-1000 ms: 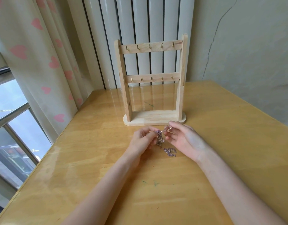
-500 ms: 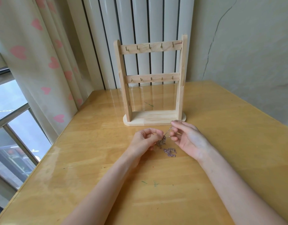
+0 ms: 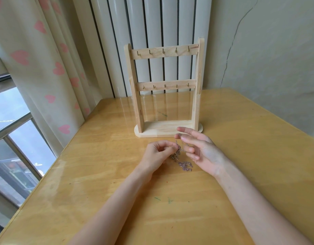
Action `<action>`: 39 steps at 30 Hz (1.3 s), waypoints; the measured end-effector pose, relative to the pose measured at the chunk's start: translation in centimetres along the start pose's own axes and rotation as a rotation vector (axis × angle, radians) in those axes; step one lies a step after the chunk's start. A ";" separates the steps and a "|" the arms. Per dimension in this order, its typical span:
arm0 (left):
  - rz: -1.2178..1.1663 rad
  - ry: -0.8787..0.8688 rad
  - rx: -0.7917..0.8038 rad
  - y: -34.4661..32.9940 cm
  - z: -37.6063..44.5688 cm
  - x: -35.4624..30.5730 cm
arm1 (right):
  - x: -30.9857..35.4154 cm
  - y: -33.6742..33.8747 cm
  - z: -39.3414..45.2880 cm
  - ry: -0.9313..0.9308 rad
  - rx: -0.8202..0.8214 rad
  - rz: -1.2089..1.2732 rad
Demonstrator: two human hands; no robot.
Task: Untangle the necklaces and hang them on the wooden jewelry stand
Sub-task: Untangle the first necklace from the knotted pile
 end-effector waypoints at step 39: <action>-0.045 -0.128 -0.075 0.3 0.2 -0.1 | -1.3 0.7 0.6 0.012 -0.162 -0.574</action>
Point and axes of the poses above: each hand's wrist, its own z-axis towards the middle knuckle, its own y-axis out of the back of the hand, x = y × z, the point moved 4 cm from there along z, towards the middle knuckle, and after that the axes turned 9 degrees about -x, right-handed, at the moved point
